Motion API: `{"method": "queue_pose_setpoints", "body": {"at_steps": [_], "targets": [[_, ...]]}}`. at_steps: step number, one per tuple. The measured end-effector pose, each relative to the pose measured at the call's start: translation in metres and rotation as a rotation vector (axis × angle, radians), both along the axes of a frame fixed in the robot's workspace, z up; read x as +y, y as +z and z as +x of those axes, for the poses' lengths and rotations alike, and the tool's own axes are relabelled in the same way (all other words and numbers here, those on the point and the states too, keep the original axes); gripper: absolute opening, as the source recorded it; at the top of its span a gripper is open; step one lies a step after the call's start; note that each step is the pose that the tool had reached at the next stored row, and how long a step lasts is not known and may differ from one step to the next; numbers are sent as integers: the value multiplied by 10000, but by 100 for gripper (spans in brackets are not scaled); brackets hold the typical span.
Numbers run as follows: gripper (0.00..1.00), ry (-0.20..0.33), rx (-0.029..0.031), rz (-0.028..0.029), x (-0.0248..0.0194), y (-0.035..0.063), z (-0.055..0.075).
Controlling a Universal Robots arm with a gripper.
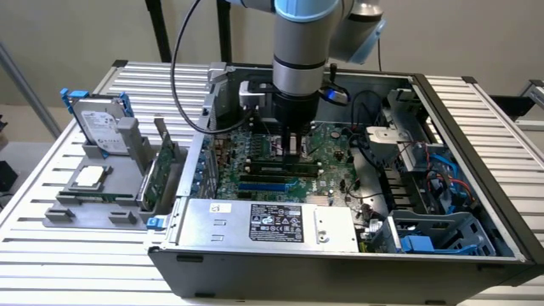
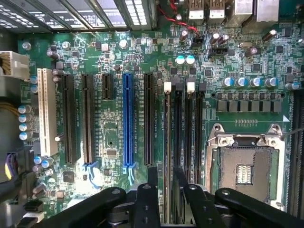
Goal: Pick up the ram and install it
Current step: 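Press down the ram until it locks into place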
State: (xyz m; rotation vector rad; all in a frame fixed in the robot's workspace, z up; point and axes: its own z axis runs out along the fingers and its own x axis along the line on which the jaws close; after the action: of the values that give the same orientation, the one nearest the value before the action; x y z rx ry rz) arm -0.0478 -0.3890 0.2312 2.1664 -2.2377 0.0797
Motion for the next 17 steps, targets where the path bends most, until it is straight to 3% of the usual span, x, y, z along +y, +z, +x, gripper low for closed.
{"method": "queue_pose_setpoints", "body": {"at_steps": [4, 5, 17], "targets": [[100, 0, 0, 0, 0, 141, 0], [0, 1, 0, -1, 0, 152, -3], [0, 0, -1, 0, 0, 153, -6]]}}
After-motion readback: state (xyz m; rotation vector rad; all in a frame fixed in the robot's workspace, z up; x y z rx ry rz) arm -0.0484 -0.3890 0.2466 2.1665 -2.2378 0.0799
